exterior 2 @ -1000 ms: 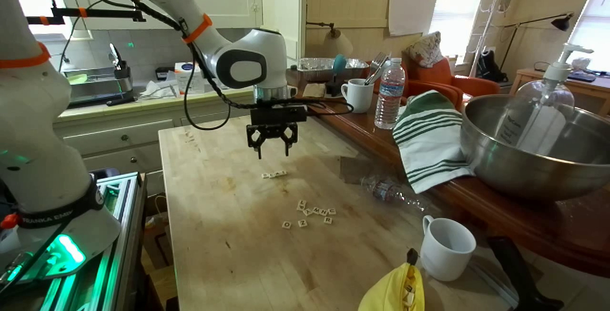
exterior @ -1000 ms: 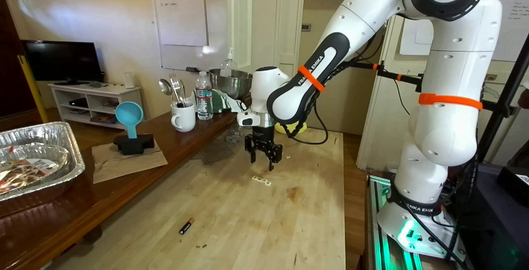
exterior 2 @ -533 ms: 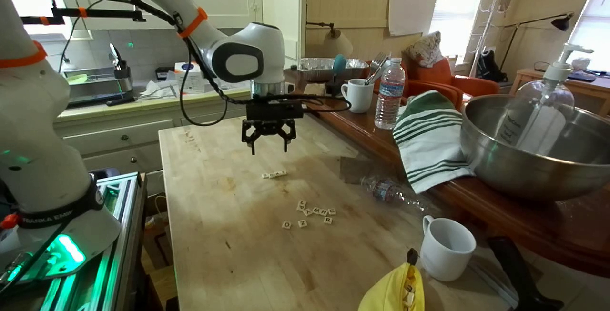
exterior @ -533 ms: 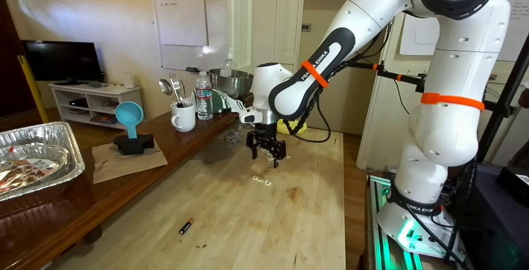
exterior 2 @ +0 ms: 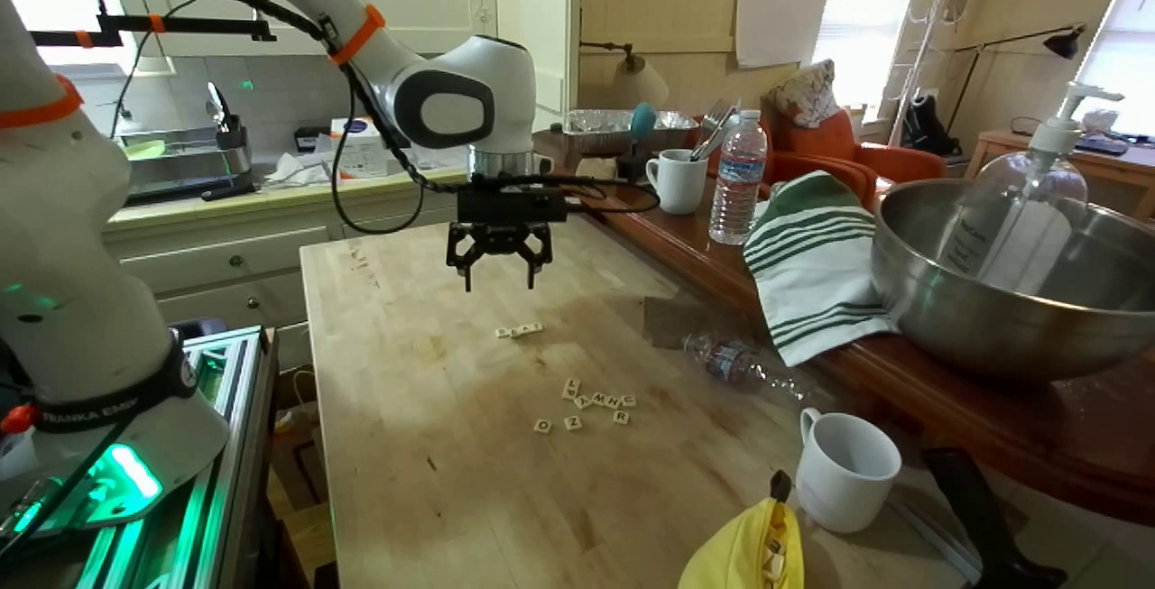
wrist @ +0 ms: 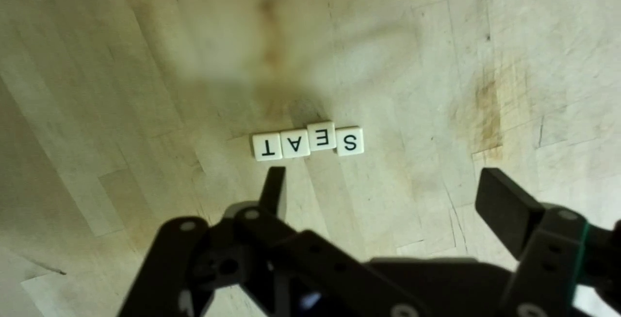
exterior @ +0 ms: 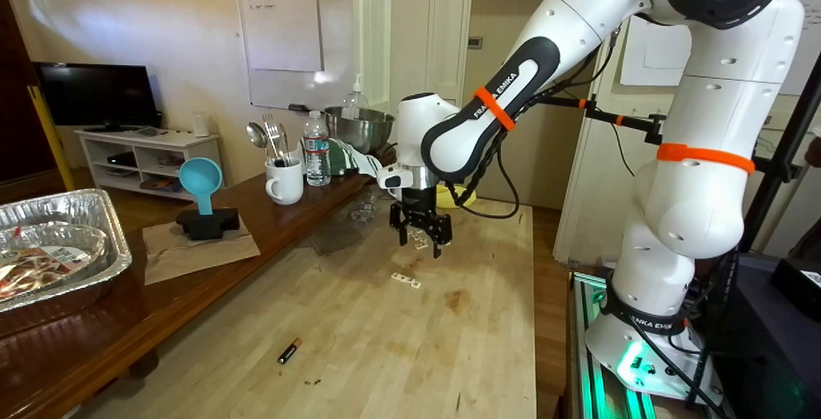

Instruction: Spell the word 'Meat'.

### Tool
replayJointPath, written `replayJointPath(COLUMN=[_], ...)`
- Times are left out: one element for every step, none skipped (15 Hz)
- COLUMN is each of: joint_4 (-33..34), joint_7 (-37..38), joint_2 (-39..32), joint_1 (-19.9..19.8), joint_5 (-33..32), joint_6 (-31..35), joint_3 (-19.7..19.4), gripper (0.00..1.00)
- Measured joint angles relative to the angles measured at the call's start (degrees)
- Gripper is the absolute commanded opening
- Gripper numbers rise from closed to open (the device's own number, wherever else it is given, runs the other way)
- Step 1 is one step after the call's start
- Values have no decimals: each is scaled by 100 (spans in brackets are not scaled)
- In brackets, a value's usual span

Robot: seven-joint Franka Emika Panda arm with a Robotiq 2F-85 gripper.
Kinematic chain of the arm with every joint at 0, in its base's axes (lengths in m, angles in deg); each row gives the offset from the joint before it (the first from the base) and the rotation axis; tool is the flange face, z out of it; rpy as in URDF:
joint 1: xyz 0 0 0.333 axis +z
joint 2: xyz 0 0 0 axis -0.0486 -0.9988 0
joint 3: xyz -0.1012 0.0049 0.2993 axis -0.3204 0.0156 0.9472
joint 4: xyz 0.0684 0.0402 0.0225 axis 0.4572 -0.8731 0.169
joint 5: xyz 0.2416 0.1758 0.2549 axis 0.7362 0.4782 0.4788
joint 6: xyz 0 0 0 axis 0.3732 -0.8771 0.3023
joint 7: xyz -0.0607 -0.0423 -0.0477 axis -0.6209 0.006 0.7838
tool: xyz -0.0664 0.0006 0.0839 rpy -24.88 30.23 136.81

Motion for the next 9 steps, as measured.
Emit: replayJointPath(joint_4=[-11, -31, -58, -88, -116, -140, -160, -178, -195], joint_7=[-9, -36, -69, -95, -119, -142, -162, -171, -175], joint_2=[26, 55, 85, 117, 149, 178, 207, 232, 252], joint_1=[7, 19, 27, 42, 60, 78, 98, 110, 118], joint_5=[0, 0, 0, 0, 6, 20, 38, 51, 59], joint_6=[-12, -12, -12, -12, -12, -12, -12, -12, -12], joint_3=[-9, -20, -27, -39, -55, -73, -93, -105, -113], gripper=[100, 100, 100, 100, 100, 100, 100, 100, 100])
